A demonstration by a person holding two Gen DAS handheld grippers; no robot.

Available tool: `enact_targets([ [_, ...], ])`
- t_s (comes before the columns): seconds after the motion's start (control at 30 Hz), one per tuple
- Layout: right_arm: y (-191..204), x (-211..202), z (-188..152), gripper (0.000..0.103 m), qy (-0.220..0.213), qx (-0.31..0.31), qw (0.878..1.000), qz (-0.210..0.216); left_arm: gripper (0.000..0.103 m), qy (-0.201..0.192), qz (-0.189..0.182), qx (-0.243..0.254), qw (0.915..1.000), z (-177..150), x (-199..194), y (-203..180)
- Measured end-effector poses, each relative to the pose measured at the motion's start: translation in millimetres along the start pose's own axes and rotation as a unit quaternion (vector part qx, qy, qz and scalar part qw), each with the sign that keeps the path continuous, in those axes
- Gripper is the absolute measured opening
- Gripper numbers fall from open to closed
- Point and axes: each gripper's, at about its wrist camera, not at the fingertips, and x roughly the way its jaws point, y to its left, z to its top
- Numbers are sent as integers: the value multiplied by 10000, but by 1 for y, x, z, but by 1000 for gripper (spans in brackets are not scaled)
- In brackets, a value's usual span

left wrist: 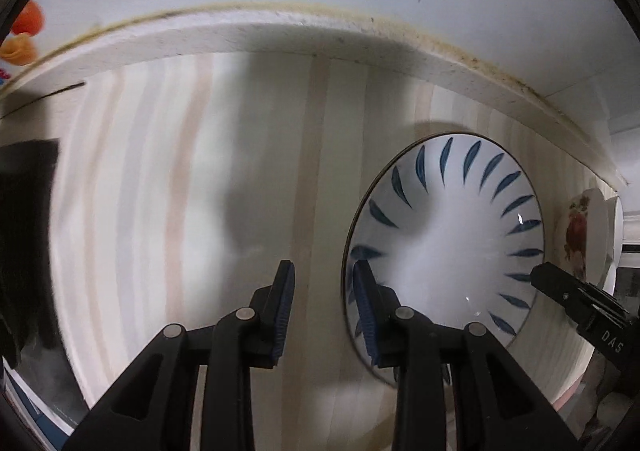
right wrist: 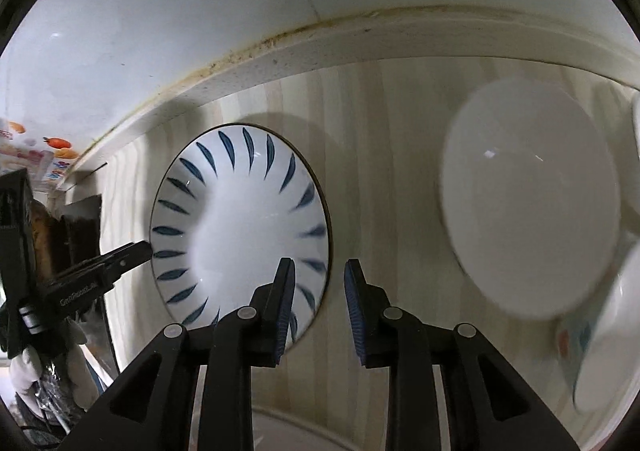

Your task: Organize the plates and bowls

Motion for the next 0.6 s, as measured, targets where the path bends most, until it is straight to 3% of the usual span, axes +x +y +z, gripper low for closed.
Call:
enact_targets([
  [0.3,-5,16,16,27,95,-17,10000,-14,28,89,-258,152,9995,11,15,-7],
  [0.43,-2,18,15,20,128,-52,9999,-50,19,31,-401,184,9990,9,12,-4],
  [0.6,3,21,16,15,89,-230,9994,-261,19,12,-376,176,9991,8,12,-4],
])
